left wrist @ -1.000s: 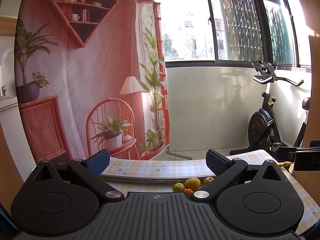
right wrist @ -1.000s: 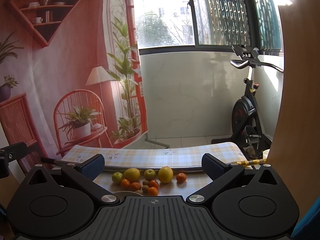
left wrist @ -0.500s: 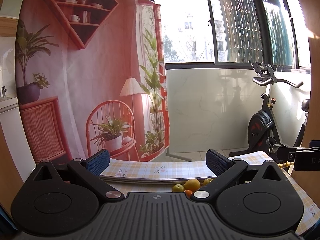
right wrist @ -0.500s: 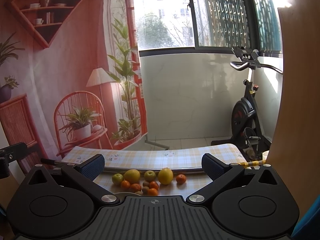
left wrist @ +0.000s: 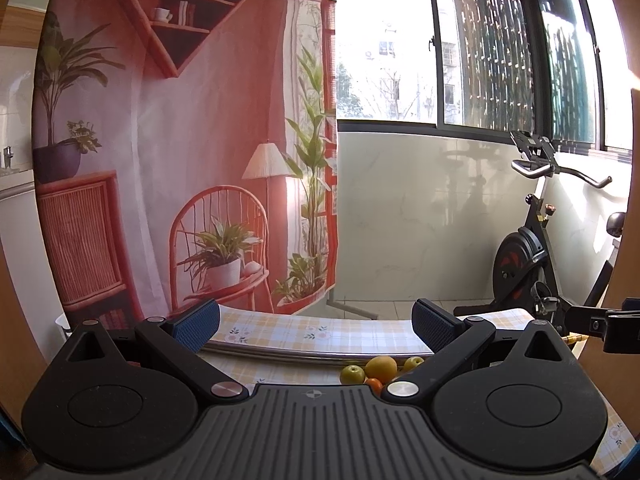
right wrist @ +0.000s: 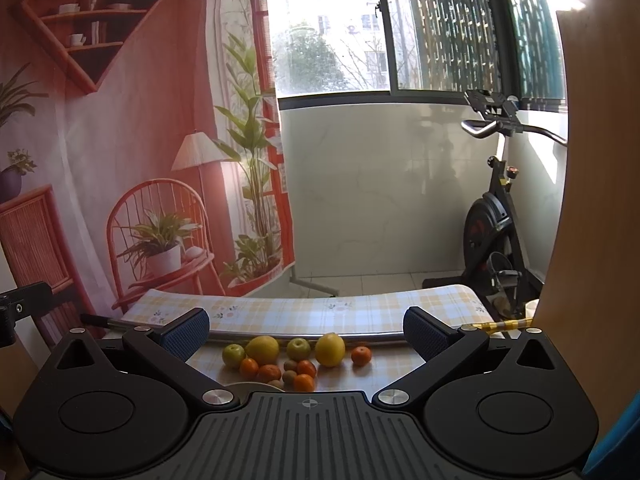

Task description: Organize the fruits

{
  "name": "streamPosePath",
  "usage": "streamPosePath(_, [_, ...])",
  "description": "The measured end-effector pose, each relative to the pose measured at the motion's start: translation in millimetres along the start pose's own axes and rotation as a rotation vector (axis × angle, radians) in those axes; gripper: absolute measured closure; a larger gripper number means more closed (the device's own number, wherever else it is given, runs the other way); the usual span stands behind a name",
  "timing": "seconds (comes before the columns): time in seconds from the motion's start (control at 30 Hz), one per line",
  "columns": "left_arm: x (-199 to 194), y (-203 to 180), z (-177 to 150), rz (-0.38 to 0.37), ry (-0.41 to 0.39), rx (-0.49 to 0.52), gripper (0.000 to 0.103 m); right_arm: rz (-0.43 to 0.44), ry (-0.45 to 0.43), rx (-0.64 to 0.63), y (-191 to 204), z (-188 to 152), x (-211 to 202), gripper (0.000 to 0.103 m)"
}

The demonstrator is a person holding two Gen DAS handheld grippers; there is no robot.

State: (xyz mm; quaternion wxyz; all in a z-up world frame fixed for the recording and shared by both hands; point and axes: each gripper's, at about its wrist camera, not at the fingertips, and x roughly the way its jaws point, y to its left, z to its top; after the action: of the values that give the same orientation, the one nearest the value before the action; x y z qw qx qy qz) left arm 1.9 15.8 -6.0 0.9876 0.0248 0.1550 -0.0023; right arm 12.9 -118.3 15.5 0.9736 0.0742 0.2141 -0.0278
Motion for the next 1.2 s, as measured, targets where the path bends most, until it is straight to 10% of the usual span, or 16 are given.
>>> streamPosePath(0.4, [76,38,-25,0.081,0.049,-0.105,0.002,-0.079,0.077,0.03,-47,-10,74,0.0])
streamPosePath(1.2, [191,46,-47,-0.048,0.206,-0.057,0.004,-0.05,0.196,-0.015,-77,-47,212,0.0])
